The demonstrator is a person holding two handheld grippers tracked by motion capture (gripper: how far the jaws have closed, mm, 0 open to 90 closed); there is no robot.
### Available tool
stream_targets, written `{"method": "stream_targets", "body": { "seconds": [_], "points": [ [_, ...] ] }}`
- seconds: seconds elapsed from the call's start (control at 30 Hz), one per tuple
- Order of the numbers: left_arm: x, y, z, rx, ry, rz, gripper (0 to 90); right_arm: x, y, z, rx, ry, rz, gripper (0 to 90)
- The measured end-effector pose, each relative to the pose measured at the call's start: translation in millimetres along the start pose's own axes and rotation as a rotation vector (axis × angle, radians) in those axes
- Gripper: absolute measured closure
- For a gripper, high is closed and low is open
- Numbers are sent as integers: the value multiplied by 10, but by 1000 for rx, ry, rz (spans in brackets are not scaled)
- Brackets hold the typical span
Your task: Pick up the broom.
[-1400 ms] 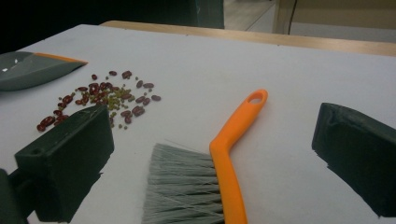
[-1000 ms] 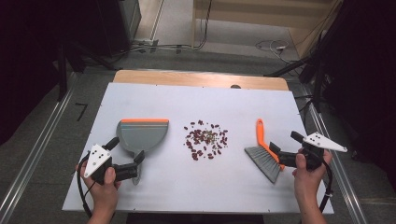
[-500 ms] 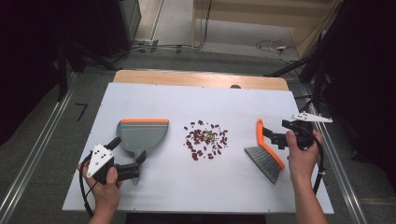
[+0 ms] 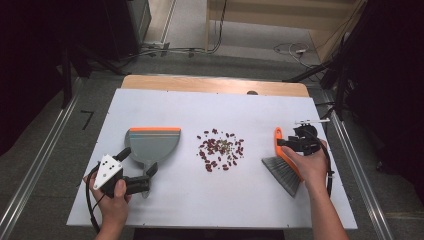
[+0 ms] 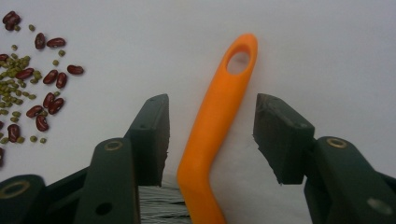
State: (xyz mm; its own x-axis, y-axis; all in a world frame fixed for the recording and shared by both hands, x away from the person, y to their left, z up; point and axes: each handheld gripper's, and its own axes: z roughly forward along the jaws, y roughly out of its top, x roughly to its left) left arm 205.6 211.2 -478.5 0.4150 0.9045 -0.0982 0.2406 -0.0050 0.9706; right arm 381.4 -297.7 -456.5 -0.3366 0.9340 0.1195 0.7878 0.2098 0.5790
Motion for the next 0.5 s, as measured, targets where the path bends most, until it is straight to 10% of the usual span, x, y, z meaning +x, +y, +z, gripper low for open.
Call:
{"method": "stream_targets", "body": {
  "seconds": [0.5],
  "points": [
    [-56,-3,25,19,-16,25,0,93,-140,154,99,-27,-14,624]
  ]
}}
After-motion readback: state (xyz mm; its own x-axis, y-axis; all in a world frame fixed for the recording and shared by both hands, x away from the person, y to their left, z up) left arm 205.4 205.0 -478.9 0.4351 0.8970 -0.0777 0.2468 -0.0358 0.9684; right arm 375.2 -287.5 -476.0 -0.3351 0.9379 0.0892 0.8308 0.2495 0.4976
